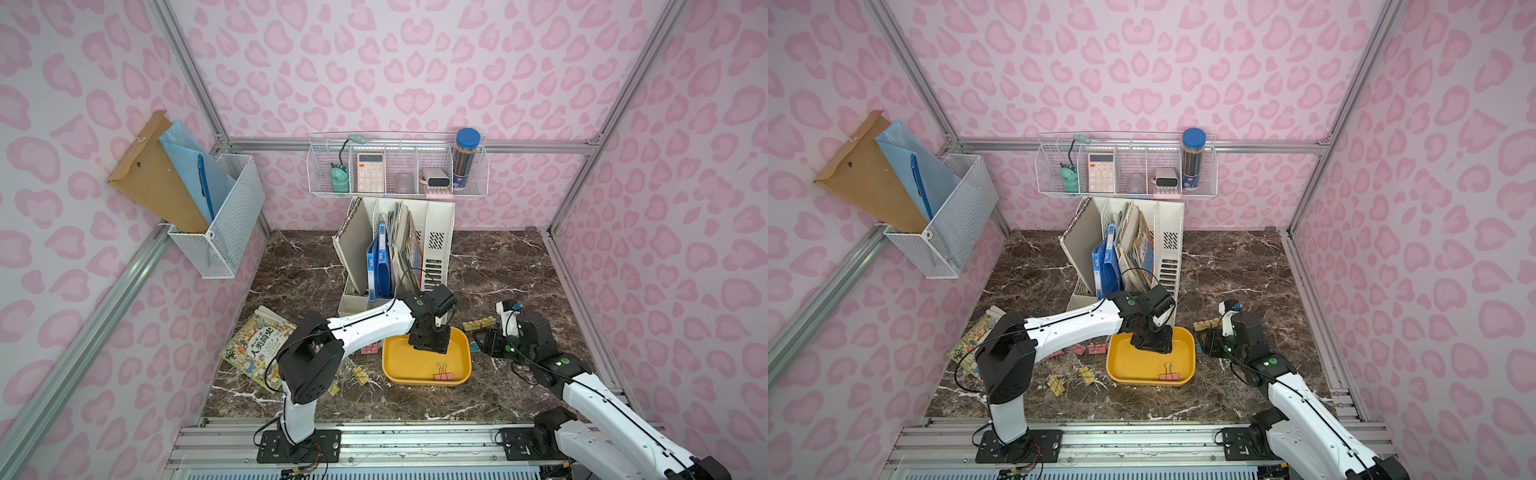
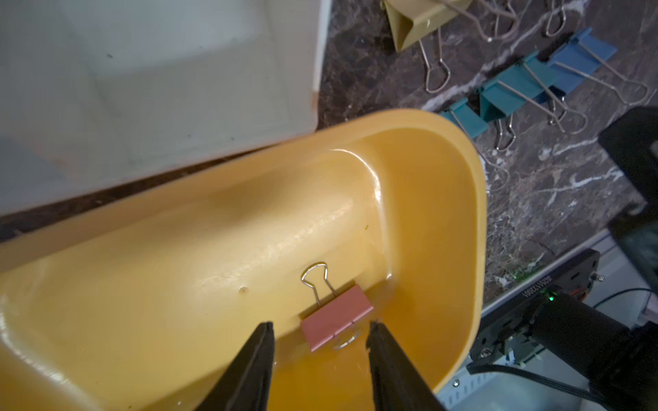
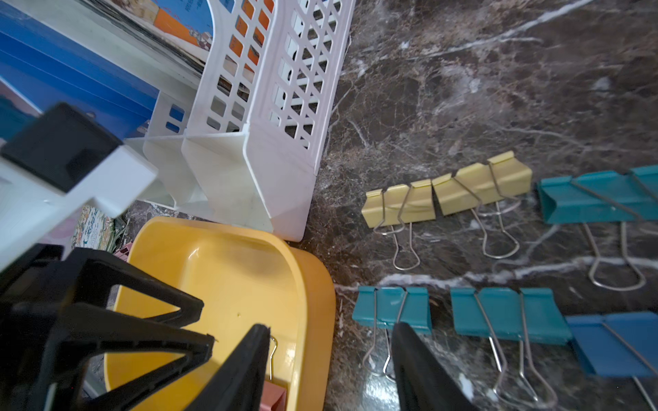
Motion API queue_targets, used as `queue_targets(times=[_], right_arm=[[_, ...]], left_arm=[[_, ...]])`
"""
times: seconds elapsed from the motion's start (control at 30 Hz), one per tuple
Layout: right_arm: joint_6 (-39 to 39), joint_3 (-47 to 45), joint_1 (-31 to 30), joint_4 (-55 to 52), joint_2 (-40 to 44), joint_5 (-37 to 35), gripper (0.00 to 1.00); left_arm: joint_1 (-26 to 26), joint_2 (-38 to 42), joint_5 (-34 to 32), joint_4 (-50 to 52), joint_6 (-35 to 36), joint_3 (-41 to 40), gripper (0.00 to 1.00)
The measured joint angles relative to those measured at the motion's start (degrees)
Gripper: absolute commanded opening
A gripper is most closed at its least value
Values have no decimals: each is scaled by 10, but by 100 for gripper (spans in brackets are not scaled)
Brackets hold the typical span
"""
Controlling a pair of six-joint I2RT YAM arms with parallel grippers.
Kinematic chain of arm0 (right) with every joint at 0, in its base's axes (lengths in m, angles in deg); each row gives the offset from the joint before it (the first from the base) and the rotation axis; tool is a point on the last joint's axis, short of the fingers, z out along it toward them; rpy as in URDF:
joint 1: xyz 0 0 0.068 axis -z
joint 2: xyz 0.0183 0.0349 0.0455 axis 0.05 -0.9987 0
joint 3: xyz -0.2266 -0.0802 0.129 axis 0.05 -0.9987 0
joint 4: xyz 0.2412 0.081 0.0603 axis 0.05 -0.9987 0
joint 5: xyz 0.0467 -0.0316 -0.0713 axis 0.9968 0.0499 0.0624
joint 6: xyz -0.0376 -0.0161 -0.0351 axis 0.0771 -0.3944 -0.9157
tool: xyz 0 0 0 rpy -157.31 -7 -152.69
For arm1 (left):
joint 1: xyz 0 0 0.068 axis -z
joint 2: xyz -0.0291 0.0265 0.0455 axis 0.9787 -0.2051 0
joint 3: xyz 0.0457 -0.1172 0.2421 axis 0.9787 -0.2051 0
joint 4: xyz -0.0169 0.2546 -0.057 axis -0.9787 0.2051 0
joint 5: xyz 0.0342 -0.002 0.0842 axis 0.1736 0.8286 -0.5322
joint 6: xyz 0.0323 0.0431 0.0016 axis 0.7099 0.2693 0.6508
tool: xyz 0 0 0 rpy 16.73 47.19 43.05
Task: Take out the binder clips from the storage box
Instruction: Pick up the binder clip from the storage box.
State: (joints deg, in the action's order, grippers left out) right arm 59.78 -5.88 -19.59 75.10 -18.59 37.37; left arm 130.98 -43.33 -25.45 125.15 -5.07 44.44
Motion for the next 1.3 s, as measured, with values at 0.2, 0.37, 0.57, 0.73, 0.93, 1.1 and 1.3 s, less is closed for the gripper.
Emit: queue_targets(times=[0.2, 0.37, 0.57, 0.73, 0.93, 1.1, 1.3], right_arm=[[0, -5, 1, 2, 2, 18, 59], [1, -5, 1, 3, -1, 25, 60], [1, -9, 1, 10, -6, 34, 60], [2, -17, 1, 15, -6, 45, 60], [2, -17, 1, 18, -7, 49, 61], [2, -6, 1, 17, -9, 49, 61], [2, 0, 1, 19, -7, 59, 61]], left_arm=[[6, -18, 34, 2, 17, 7, 43], [5, -19, 63, -3, 21, -18, 37], [8, -20, 72, -1, 26, -34, 25], [8, -20, 75, -8, 26, -28, 8], [8, -8, 80, -12, 26, -32, 0], [8, 28, 62, -8, 24, -41, 0], [8, 97, 32, -41, 6, -75, 0]])
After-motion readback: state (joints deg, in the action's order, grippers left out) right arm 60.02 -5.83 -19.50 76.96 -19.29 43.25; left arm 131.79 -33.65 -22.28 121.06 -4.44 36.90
